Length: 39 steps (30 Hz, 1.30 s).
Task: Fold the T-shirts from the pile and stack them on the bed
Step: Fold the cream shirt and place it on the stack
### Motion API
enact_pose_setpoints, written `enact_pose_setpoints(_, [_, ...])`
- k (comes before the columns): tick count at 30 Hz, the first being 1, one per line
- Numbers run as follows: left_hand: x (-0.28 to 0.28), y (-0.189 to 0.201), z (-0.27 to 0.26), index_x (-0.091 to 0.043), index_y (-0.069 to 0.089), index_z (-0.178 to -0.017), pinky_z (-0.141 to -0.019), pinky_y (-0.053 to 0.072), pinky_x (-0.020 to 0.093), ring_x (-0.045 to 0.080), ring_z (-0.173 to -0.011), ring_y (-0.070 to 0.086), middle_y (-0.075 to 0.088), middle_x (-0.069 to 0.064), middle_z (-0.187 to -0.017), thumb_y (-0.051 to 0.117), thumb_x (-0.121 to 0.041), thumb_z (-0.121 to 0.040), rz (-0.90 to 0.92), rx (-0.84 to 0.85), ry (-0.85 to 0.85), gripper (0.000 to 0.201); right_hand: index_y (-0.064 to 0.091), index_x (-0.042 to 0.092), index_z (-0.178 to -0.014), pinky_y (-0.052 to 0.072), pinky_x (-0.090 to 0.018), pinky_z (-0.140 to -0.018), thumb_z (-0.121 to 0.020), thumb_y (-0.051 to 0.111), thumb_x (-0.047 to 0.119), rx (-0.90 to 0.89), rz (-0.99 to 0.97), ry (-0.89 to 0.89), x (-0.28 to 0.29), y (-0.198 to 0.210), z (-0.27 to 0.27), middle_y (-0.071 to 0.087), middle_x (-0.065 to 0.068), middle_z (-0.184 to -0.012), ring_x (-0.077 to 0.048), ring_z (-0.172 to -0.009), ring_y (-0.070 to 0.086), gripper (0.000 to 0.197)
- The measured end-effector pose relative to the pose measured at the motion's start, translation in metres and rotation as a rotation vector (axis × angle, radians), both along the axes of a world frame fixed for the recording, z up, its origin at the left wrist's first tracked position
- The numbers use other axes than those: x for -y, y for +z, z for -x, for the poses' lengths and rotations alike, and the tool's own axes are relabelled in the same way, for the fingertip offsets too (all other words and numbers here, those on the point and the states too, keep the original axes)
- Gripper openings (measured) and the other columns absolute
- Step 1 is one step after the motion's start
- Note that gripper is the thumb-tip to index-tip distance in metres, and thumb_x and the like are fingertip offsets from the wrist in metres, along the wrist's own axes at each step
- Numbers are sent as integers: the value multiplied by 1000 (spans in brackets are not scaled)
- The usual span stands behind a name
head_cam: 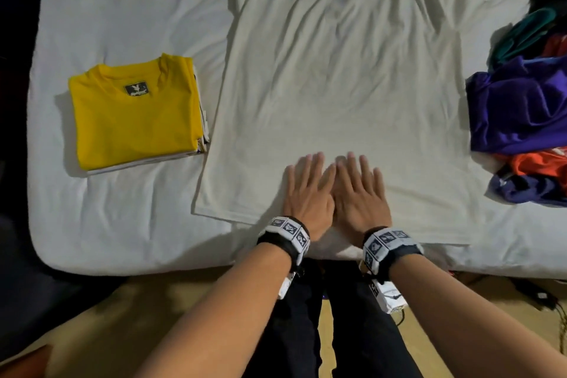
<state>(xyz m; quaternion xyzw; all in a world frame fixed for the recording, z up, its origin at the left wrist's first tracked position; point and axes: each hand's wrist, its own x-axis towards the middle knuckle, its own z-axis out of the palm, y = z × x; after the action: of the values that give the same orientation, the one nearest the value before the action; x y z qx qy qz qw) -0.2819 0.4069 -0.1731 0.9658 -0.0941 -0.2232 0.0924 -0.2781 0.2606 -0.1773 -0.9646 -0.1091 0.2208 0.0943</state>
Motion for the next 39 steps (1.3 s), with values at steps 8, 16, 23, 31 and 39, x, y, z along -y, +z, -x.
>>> enact_pose_setpoints(8, [-122,-30,-15,-37,-12,-161,-125,-3,55,27,-157,-12,-17,4,-170,12,-63,-103,-206,-4,192,67,-10,39,-159,-7,-47,-125,-99,4,69,-104,141,-281,104,-5,0,-17,-1,-168,-23,-155,-16,68])
enact_pose_setpoints(16, [-72,-19,-60,-16,-7,-161,-125,-5,56,37,-156,-11,-11,18,-168,20,-51,-101,-108,125,167,75,-20,25,-157,-21,-45,-121,-99,-1,63,-67,91,-248,51,-3,-54,-27,-6,-165,-27,-152,-26,72])
enact_pose_setpoints(23, [-66,-53,-102,-34,-17,-160,-125,-6,54,26,-156,-19,-24,6,-168,13,-63,-103,-120,82,-1,70,-11,40,-159,-10,-48,-124,-104,14,61,-70,4,19,41,-28,-96,-23,4,-167,-22,-153,-25,64])
enact_pose_setpoints(31, [-99,-48,-157,-17,-5,-163,-124,-5,60,35,-155,-17,-16,18,-168,12,-62,-100,-215,180,437,79,-20,21,-159,-12,-52,-123,-101,7,61,-160,101,-487,72,-25,-141,-30,-10,-164,-25,-150,-30,75])
enact_pose_setpoints(39, [-48,-63,-221,-39,-24,-156,-124,-2,57,24,-154,-25,-29,5,-166,14,-63,-103,-85,162,-57,70,-15,38,-159,-11,-48,-124,-104,10,62,-14,-21,74,20,-35,-216,-26,2,-166,-22,-151,-28,65])
